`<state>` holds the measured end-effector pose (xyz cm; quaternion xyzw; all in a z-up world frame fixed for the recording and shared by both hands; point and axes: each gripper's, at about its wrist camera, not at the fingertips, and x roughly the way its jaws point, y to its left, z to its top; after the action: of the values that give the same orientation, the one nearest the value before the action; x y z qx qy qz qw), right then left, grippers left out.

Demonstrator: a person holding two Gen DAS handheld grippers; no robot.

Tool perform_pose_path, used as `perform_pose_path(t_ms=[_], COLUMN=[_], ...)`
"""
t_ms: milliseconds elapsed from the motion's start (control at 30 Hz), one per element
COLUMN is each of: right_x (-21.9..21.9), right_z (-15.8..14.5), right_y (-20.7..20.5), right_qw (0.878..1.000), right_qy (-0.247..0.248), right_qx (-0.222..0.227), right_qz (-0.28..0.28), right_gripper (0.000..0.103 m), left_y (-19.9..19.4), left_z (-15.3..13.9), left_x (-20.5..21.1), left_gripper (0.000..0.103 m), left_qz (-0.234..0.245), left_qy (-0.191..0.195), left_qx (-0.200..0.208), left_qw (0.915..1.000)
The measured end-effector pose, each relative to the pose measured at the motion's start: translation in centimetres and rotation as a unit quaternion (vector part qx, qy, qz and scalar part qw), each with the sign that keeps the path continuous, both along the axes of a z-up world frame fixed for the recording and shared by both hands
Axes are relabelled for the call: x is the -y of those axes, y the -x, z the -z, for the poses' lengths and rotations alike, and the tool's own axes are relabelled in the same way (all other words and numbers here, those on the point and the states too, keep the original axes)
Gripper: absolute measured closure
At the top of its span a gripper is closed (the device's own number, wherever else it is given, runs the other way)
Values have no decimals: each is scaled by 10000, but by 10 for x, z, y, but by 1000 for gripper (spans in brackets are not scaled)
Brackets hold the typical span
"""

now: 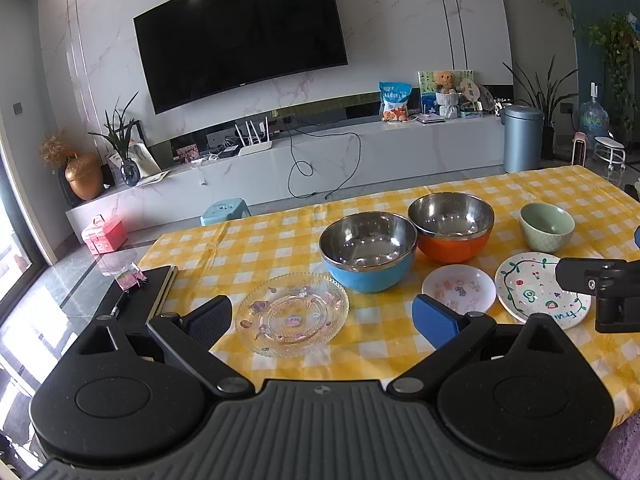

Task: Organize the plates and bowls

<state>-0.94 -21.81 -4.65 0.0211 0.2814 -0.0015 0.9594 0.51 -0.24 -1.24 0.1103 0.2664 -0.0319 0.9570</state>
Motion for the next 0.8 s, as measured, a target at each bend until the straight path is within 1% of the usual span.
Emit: perform_pose_path(t_ms=[800], right_x=[-1], right_z=[3], right_y=[-1], right_qw=[10000], right_qy=[-4], right_qx=[-77], right_qz=[-1], right_gripper=[2], left_y=[-2], left_z=[1], left_x=[-1], left_gripper=[0], left_qz=[-20], left_qy=[-40], left_qx=[-96], left_qw=[9999])
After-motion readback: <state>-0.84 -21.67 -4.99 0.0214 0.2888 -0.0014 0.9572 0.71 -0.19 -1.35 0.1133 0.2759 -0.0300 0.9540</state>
